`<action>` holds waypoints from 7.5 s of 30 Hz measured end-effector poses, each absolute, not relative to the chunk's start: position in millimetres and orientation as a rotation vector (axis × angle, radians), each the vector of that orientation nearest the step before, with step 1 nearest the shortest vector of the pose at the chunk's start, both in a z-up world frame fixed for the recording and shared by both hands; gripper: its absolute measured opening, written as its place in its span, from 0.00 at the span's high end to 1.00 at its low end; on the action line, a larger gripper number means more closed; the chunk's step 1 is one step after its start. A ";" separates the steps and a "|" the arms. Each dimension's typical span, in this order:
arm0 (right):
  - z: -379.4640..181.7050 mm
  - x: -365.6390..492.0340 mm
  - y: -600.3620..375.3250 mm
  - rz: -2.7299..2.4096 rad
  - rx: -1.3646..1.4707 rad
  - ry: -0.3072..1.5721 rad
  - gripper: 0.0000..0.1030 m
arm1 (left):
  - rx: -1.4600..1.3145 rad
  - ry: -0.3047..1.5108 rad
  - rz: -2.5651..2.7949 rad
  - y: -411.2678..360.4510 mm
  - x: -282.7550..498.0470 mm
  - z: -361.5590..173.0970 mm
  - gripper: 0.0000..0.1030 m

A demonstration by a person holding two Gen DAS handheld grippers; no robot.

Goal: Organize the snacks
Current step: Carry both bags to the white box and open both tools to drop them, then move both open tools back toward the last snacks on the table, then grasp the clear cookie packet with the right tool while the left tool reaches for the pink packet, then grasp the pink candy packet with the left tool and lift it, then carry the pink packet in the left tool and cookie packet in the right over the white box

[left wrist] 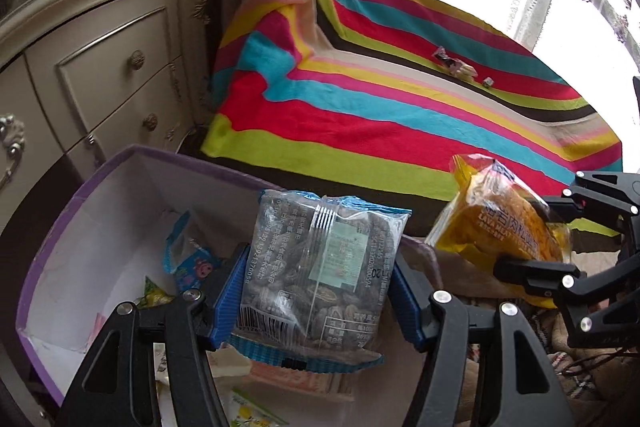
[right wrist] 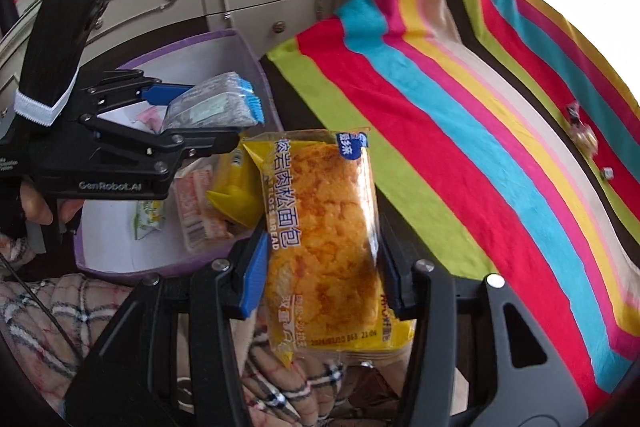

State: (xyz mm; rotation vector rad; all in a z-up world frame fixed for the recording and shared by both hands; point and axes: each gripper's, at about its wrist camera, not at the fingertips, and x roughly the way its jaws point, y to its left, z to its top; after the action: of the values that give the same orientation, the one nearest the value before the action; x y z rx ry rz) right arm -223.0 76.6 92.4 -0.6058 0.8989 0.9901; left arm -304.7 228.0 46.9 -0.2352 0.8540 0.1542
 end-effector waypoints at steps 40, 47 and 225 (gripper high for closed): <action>43.7 112.0 -155.8 0.280 0.036 0.920 0.35 | -0.181 0.863 -0.001 81.7 72.8 11.9 0.19; 46.0 198.6 -148.0 0.283 0.165 0.855 0.35 | -0.154 0.870 0.009 79.1 96.5 5.2 0.12; 76.7 -258.6 157.7 1.159 -0.611 0.903 0.62 | -0.323 0.913 0.414 282.4 -340.0 24.4 0.80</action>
State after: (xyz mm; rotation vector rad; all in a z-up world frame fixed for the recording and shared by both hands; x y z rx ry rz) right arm -258.6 157.7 76.7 -0.6105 0.9030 1.1591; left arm -340.0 282.4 24.4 -0.3234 0.9129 0.4138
